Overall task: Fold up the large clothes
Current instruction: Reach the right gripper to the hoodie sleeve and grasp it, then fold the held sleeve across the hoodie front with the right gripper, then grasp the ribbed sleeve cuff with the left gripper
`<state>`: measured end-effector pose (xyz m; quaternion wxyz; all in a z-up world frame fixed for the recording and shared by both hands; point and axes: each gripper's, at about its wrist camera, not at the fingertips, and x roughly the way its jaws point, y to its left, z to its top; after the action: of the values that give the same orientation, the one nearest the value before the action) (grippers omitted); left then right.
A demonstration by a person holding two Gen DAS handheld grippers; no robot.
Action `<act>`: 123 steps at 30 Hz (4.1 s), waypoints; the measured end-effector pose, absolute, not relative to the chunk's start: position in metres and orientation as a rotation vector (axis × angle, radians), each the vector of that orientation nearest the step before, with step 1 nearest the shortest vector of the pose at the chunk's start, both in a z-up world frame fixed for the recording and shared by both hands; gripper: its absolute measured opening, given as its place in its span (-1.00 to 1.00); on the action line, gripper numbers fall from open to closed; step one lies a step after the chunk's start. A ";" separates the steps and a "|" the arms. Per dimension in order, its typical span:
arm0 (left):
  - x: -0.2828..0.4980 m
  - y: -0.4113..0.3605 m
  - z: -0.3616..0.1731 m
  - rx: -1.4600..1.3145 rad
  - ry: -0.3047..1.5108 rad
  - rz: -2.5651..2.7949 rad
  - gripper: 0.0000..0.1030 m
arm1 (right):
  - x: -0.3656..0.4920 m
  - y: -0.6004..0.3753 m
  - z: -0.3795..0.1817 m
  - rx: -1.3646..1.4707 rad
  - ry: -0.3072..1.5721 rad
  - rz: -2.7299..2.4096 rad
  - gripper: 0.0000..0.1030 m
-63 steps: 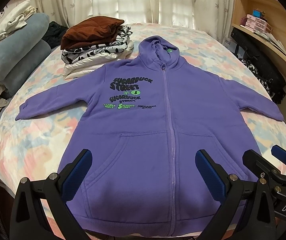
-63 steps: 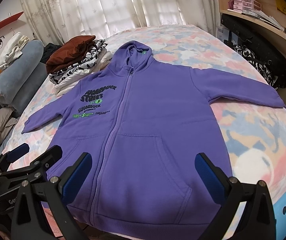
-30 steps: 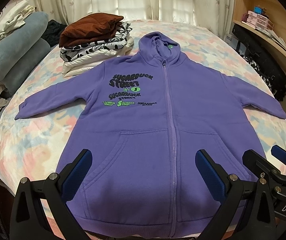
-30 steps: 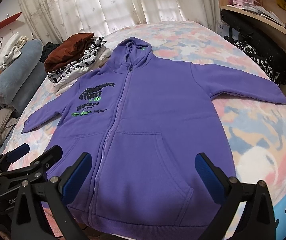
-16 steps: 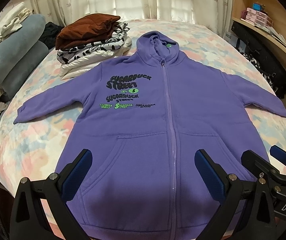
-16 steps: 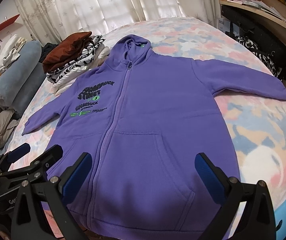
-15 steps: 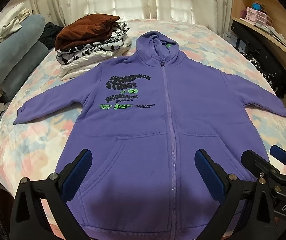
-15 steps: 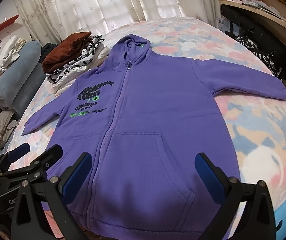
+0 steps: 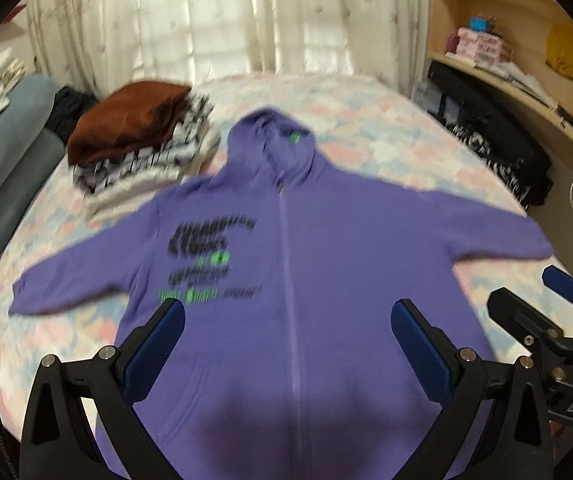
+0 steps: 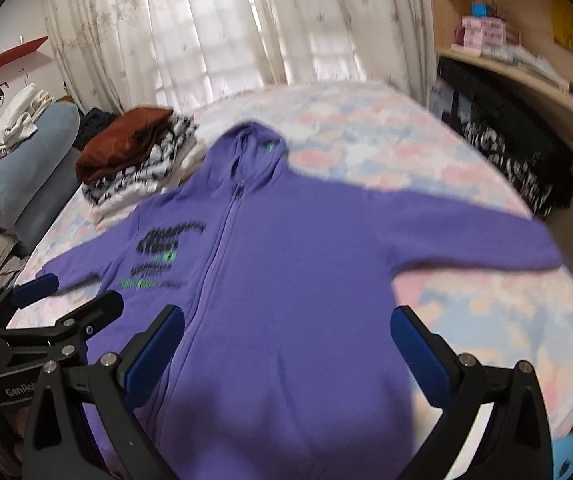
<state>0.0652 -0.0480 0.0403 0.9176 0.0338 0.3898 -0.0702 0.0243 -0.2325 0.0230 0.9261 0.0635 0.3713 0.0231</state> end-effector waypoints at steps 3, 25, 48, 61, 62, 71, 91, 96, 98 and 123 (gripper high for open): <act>0.079 -0.065 0.063 0.097 0.741 -0.172 0.98 | 0.029 -0.247 0.050 0.102 0.692 0.047 1.00; 0.230 -0.214 0.074 0.054 0.740 -0.367 0.98 | 0.098 -0.421 0.104 0.078 0.511 -0.253 1.00; 0.278 -0.279 -0.117 -0.030 1.090 -0.335 0.83 | 0.098 -0.591 -0.127 0.775 0.820 -0.413 0.53; 0.280 -0.173 -0.057 -0.103 0.976 -0.313 -0.27 | 0.133 -0.525 -0.023 0.521 0.566 -0.370 -0.82; 0.279 -0.161 -0.054 -0.106 0.968 -0.301 -0.27 | 0.138 -0.500 -0.006 0.459 0.543 -0.319 -0.82; 0.272 -0.047 -0.048 -0.141 0.941 -0.170 -0.20 | 0.207 -0.283 -0.013 0.084 0.719 0.090 -0.76; 0.269 -0.049 -0.128 -0.309 1.117 -0.388 -0.07 | 0.145 -0.242 -0.100 0.187 0.917 0.244 -0.08; 0.282 -0.072 -0.145 -0.287 1.144 -0.378 -0.26 | 0.135 -0.245 -0.123 0.218 0.944 0.222 -0.08; 0.285 -0.080 -0.147 -0.254 1.137 -0.357 -0.54 | 0.134 -0.247 -0.128 0.236 0.945 0.216 -0.08; 0.304 0.052 -0.126 -0.122 1.083 -0.126 -0.33 | 0.115 -0.283 -0.092 0.302 0.917 0.184 0.20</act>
<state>0.3037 0.0525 -0.1264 0.8532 -0.0582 0.5149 -0.0600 0.1151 -0.2827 -0.0920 0.8818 0.1448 0.4402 0.0882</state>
